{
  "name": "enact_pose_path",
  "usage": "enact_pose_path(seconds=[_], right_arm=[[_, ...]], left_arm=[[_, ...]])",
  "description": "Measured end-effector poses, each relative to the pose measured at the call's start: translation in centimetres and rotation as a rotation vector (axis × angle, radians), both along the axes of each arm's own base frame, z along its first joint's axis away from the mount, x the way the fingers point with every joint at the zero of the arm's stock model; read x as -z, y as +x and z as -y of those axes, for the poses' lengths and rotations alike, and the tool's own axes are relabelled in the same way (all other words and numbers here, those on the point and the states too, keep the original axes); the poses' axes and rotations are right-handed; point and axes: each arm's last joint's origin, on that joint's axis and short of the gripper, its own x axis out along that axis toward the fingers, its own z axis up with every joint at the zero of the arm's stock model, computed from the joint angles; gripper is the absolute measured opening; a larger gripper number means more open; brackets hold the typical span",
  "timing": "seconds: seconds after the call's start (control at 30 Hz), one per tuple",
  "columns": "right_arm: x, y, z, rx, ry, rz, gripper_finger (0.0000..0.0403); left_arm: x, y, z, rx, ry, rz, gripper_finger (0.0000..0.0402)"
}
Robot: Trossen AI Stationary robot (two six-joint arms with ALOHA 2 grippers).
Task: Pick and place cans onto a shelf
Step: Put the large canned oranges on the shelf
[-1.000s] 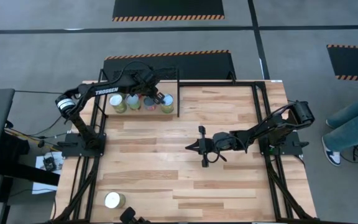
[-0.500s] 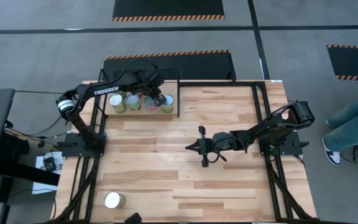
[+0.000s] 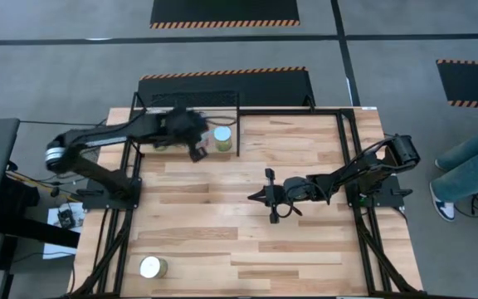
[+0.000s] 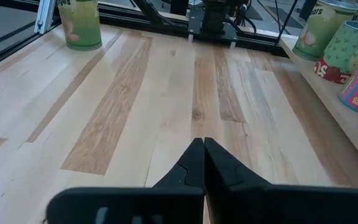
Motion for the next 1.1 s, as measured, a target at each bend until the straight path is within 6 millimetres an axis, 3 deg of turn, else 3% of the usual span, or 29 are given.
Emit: enact_pose_path(seconds=[0.23, 0.4, 0.63, 0.8, 1.1], right_arm=[[-0.3, 0.1, 0.0, 0.002, 0.007, 0.036, 0.0013], [-0.5, 0.2, 0.2, 0.009, 0.01, 0.052, 0.0015], [-0.6, 0.2, 0.2, 0.009, 0.011, 0.059, 0.0013], [-0.5, 0.2, 0.2, 0.009, 0.011, 0.058, 0.0015], [-0.5, 0.2, 0.2, 0.009, 0.01, 0.05, 0.0014]], left_arm=[[0.4, -5.1, 5.7, 0.215, -0.15, 0.071, 0.0], [1.2, -7.3, 10.2, 0.363, -0.26, 0.029, 0.0], [2.0, -8.7, 16.5, 0.488, -0.366, -0.032, 0.0003], [3.4, -9.4, 20.5, 0.509, -0.475, -0.124, 0.0026], [6.3, -10.6, 25.5, 0.471, -0.572, -0.319, 0.0091]])
